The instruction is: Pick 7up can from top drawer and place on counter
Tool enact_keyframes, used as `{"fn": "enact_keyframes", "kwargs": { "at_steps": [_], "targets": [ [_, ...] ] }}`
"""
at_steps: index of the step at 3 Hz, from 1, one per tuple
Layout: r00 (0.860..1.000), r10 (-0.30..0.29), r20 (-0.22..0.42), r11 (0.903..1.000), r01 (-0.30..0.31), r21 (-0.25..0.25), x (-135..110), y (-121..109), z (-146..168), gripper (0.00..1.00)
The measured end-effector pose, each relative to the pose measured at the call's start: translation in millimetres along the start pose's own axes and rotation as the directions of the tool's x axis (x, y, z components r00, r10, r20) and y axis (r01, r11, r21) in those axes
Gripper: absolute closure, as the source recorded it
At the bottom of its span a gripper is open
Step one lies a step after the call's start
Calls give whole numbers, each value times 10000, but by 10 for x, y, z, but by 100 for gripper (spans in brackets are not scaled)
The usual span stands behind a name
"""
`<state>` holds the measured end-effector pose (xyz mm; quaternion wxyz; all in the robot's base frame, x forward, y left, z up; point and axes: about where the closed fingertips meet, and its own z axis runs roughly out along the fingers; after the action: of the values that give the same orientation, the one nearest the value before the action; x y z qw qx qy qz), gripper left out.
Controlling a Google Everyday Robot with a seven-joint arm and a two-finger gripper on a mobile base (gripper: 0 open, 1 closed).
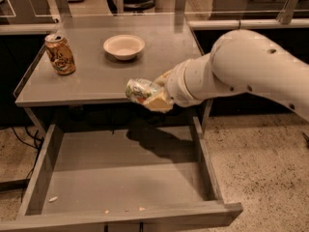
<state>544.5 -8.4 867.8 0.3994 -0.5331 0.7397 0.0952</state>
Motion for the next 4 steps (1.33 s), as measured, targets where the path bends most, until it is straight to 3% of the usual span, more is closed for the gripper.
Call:
{"fn": "enact_keyframes", "kwargs": {
  "at_steps": [1, 3, 4],
  "targets": [
    [9992, -387, 7, 9982, 387, 464, -154, -362, -36, 100],
    [9980, -607, -187, 9980, 609, 139, -262, -982, 426, 100],
    [9976, -599, -350, 9982, 598, -41, -242, -1152, 605, 100]
  ]
}}
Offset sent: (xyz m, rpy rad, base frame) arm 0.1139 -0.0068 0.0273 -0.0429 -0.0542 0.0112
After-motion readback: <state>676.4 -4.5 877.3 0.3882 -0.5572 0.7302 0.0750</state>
